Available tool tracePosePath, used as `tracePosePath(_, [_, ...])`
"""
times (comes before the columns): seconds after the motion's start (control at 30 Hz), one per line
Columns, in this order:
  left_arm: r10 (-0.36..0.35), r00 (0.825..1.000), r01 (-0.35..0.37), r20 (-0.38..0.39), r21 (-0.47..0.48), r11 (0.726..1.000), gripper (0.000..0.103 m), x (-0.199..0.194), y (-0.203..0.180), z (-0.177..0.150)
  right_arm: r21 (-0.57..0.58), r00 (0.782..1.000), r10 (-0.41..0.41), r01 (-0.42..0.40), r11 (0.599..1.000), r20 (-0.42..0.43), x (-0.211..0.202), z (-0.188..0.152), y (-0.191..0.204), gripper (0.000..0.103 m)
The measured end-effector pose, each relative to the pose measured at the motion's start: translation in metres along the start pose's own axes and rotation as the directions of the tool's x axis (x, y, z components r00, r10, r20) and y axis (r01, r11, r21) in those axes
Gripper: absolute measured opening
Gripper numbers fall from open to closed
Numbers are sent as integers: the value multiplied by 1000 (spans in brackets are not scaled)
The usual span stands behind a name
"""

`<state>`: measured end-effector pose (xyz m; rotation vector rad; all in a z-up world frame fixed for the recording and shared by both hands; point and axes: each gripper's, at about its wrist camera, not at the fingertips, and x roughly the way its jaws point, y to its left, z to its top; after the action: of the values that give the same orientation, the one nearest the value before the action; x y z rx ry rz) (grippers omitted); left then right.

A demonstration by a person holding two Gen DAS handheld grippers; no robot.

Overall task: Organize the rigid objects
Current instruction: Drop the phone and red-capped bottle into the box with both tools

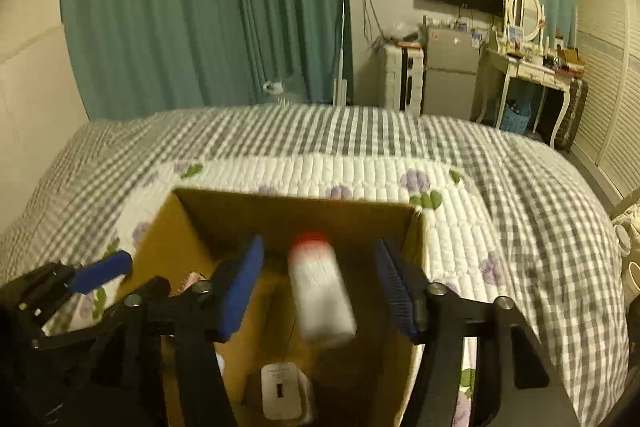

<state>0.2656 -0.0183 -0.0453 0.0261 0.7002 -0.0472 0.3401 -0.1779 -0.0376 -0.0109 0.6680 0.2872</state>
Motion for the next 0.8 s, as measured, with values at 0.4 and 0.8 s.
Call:
tracePosePath(0.4, [45,995,-44,86,-4,999,94,-112,8,-9,-42,998,-66,67,997,13,-117,3,6,78])
tracePosePath(0.8, [66,995,-67,78,9,998,103,-179,21,-68,-79,997,-68,67,995,-20,-202,-58,46,95])
